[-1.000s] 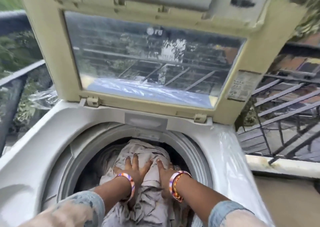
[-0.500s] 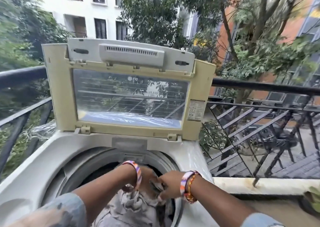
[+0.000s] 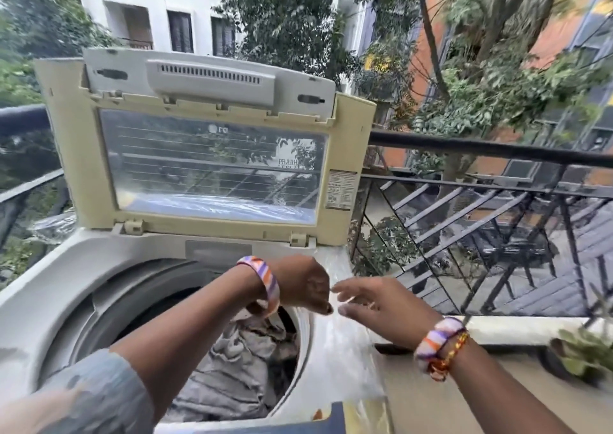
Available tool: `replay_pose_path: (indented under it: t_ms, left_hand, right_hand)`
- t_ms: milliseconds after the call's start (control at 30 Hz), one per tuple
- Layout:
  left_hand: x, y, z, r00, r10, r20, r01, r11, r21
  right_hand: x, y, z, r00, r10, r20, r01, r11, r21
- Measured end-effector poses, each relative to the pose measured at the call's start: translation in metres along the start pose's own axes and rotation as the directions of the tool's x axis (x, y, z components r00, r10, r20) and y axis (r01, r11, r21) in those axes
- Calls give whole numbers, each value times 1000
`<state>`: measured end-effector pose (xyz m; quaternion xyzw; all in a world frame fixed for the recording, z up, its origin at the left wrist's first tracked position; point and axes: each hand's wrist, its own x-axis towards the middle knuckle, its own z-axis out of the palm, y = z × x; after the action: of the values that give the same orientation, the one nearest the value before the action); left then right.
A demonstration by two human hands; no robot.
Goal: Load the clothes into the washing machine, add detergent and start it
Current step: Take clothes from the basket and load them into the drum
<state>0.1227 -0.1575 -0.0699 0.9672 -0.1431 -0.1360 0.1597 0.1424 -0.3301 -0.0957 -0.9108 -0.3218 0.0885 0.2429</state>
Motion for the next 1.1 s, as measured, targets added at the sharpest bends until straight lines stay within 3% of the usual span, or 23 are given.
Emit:
replay_pose_path:
  t_ms: [200,333,467,567,733,867,1000,1100]
  left_hand:
    - [52,81,16,995,98,-32,-96,994,46]
    - [115,152,59,985,152,82,-157,986,61]
    - [175,225,147,956,186,227,-194,981,13]
    - [208,270,246,912,209,353,-186,978,-97]
    - [224,304,447,812,145,566,54,946,-321]
    - [217,313,598,731,65,679,273,885,-377]
    - [204,307,722,634,-125,764,598,705,-381]
    - [203,288,800,590,-300,750,732,590,-341]
  right_hand:
    - [-48,75,-27,985,19,-174,-2,995,98]
    - [-105,150,-36,972,104,-213,-69,984,167]
    - [-179,245,-16,932,305,-196,-251,932,261]
    - [-242,320,28,849,500,-171,-409,826,389]
    - [-354,422,155,670,742,11,-640,570,515]
    - [-423,483,269,505,843,184,-796,372,477]
    - [-453,532,362,434,853,289,-867,308,392]
    - [-454,571,421,387,859,335,-894,260,366]
